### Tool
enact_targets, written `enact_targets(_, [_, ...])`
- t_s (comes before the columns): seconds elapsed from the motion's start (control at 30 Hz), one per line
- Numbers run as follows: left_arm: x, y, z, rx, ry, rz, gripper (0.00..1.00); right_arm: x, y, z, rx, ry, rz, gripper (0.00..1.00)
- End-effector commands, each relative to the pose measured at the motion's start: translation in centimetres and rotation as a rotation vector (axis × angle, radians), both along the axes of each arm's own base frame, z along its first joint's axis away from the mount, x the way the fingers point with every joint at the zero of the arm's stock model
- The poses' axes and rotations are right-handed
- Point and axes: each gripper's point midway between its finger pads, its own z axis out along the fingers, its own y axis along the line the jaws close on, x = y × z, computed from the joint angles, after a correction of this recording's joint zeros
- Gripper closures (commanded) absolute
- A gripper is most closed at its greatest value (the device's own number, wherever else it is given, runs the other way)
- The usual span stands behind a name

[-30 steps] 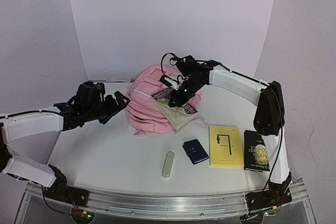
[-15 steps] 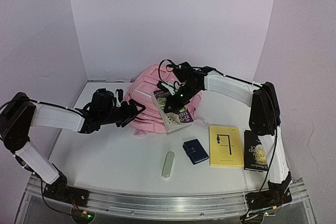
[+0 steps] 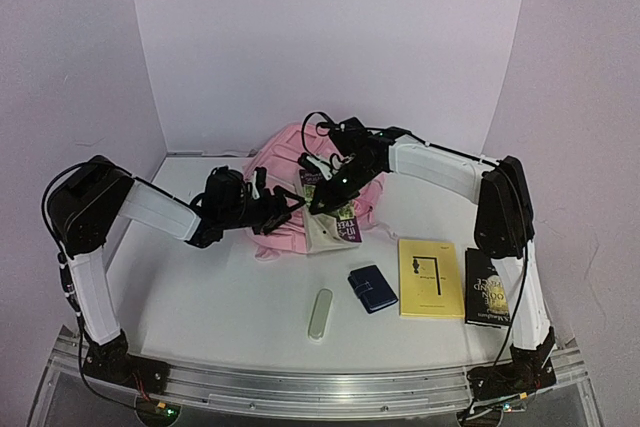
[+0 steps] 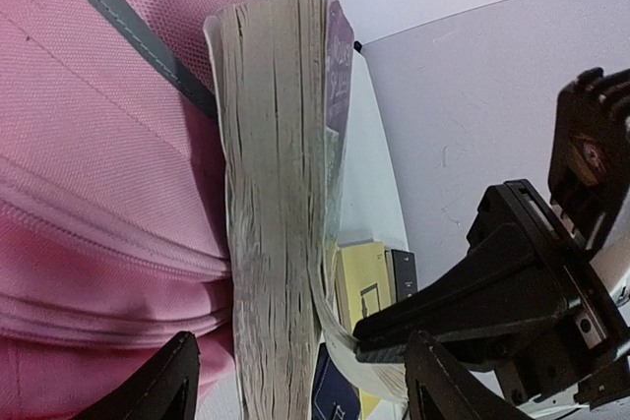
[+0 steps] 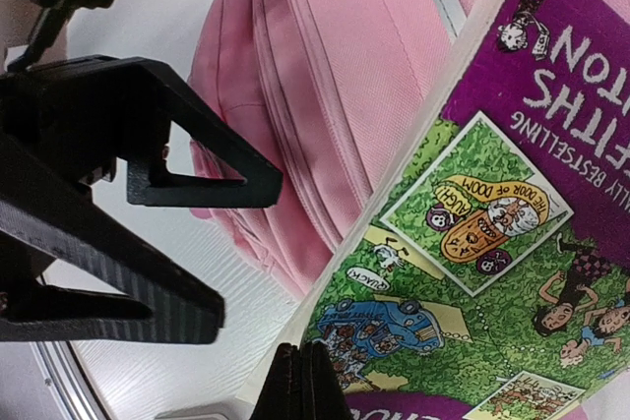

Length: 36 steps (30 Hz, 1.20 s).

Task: Pack the student bag
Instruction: Pick up the book from the center of the board.

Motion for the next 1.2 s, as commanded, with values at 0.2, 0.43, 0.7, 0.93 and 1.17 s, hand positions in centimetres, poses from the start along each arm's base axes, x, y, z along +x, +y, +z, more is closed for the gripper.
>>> enact_targets(0.2, [2.5, -2.5, 0.8, -0.105, -0.034, -0.017, 0.32, -0.7, 1.5, 0.2, 0.077, 0.029, 0.025, 1.00])
enact_targets(0.43, [2.8, -3.7, 0.0, -0.162, -0.016, -0.056, 0.42, -0.9, 1.8, 0.1, 0.083, 0.031, 0.034, 1.00])
enact_targets(0.7, [2.8, -3.7, 1.0, -0.169, -0.044, -0.062, 0.71, -1.0, 2.0, 0.7, 0.089, 0.021, 0.039, 1.00])
enact_targets(0.93, [2.1, -2.8, 3.7, -0.160, -0.096, -0.055, 0.94, -1.8, 0.5, 6.2, 0.156, -0.035, 0.058, 0.46])
enact_targets(1.17, [0.7, -2.7, 7.8, -0.128, -0.179, -0.118, 1.00, -0.7, -4.7, 14.2, 0.300, -0.069, -0.001, 0.14])
